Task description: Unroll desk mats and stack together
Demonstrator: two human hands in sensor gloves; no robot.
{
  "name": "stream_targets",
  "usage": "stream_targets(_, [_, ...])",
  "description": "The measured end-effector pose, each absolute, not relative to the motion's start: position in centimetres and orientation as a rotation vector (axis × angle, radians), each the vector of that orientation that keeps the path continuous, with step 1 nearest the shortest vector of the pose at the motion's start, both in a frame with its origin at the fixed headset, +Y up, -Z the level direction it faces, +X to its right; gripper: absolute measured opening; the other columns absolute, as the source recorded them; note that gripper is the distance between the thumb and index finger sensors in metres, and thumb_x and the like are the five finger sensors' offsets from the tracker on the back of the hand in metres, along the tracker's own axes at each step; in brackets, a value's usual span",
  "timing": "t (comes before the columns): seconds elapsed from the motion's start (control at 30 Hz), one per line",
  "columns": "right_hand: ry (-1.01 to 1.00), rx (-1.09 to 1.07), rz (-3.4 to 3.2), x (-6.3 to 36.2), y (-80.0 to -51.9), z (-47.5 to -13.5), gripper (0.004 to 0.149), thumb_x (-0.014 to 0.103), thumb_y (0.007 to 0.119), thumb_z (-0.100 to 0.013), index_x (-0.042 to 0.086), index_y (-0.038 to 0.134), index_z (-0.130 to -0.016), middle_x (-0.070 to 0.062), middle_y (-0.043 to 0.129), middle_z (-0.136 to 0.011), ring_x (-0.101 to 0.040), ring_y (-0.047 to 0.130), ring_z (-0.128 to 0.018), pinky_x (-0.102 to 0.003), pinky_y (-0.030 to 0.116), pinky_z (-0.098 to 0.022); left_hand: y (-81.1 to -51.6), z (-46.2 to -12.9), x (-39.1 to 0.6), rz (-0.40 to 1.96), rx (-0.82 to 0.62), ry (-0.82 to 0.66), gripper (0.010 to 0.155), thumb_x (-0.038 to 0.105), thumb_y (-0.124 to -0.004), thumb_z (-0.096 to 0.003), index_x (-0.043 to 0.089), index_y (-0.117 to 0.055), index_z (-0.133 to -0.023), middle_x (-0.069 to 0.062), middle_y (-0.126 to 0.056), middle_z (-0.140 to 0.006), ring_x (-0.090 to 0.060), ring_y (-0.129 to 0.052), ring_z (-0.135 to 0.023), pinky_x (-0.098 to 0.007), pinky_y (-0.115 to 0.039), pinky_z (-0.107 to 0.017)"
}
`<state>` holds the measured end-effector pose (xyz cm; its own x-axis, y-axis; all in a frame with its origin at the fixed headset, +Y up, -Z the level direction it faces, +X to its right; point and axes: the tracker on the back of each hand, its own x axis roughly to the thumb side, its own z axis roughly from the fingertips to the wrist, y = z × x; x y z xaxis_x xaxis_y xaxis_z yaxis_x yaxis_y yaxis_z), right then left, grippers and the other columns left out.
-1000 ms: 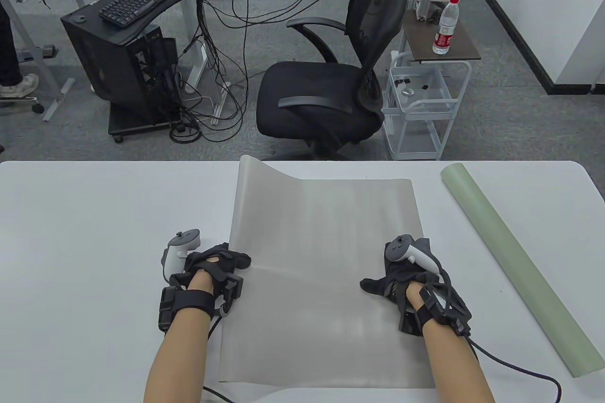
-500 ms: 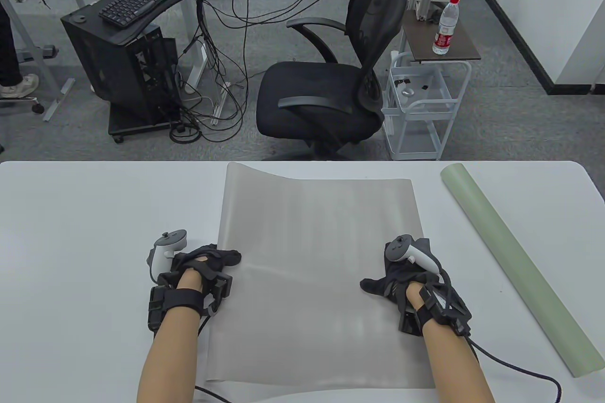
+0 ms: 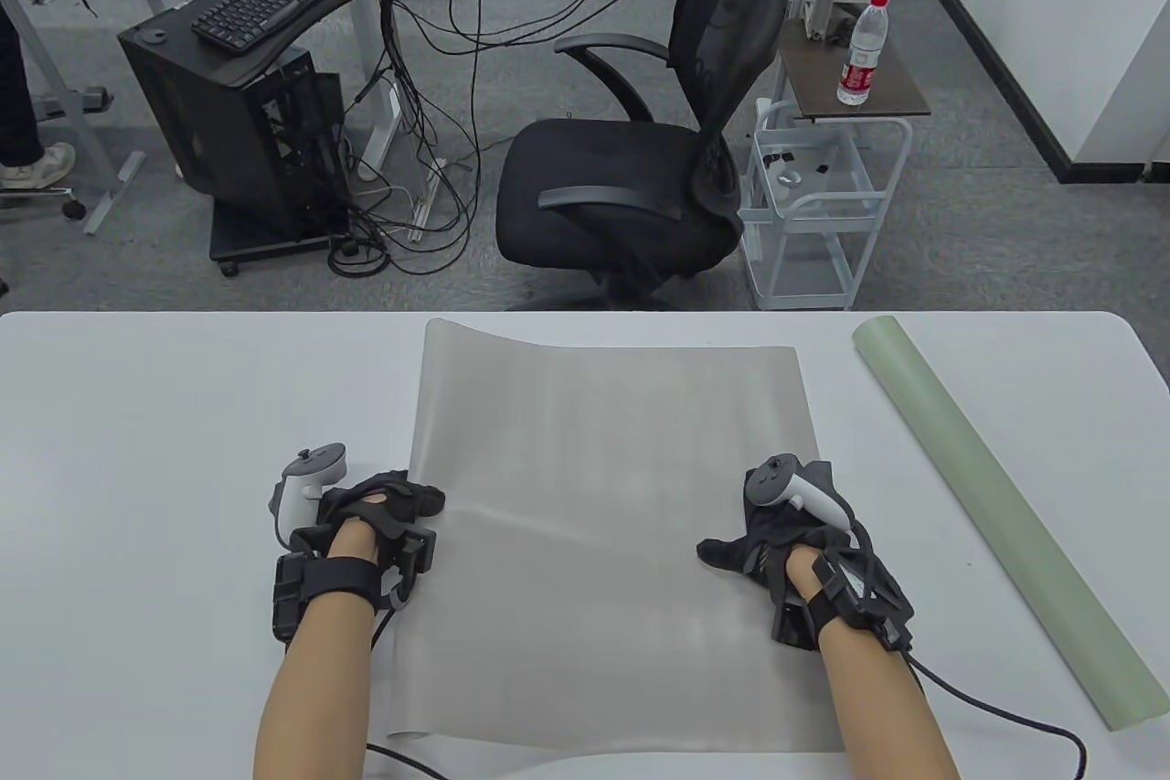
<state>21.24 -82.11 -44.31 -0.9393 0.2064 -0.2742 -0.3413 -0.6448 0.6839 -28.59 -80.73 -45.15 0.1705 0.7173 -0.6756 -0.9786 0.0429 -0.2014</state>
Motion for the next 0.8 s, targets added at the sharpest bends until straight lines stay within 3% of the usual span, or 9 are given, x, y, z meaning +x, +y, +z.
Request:
stream_targets(0.3, [1.119, -0.243, 2.594, 21.3, -82.1, -44.3, 0.105, 0.08, 0.059, -0.028, 0.04, -0.025, -0.078, 0.006, -0.043, -0.081, -0.029, -0.041, -0.072, -0.057, -0.019, -0.049, -81.2, -45.1, -30.2, 1.368, -0.738, 0.486, 0.069, 0.038, -0.091, -0.0443, 0.019, -0.049, -0.096, -0.001, -0.076, -0.086, -0.017, -0.1, -0.055, -0.038, -0.091, -0.045])
stream_targets(0.5, [1.122, -0.245, 2.593, 21.3, -82.1, -44.3, 0.105, 0.08, 0.059, -0.028, 0.04, -0.025, -0.078, 0.006, -0.043, -0.081, -0.029, -0.041, -0.072, -0.057, -0.019, -0.049, -81.2, -45.2, -30.8, 1.37, -0.735, 0.487, 0.06, 0.043, -0.087, -0.0445, 0.025, -0.055, -0.091, 0.001, -0.077, -0.084, -0.015, -0.1, -0.053, -0.036, -0.092, -0.043])
stream_targets(0.6, [1.123, -0.245, 2.593, 21.3, -82.1, -44.3, 0.105, 0.08, 0.059, -0.028, 0.04, -0.025, -0.078, 0.006, -0.043, -0.081, -0.029, -0.041, -0.072, -0.057, -0.019, -0.049, -81.0, -45.1, -31.3, 1.378, -0.72, 0.493, 0.058, 0.037, -0.083, -0.0448, 0.02, -0.053, -0.092, -0.008, -0.076, -0.093, -0.02, -0.106, -0.057, -0.036, -0.094, -0.043])
stream_targets(0.8, [1.123, -0.247, 2.594, 21.3, -82.1, -44.3, 0.105, 0.08, 0.059, -0.028, 0.04, -0.025, -0.078, 0.006, -0.043, -0.081, -0.029, -0.041, -0.072, -0.057, -0.019, -0.049, -80.8, -45.0, -32.3, 1.392, -0.694, 0.497, 0.064, 0.03, -0.081, -0.0437, 0.017, -0.044, -0.095, -0.001, -0.084, -0.087, -0.022, -0.105, -0.061, -0.04, -0.091, -0.046])
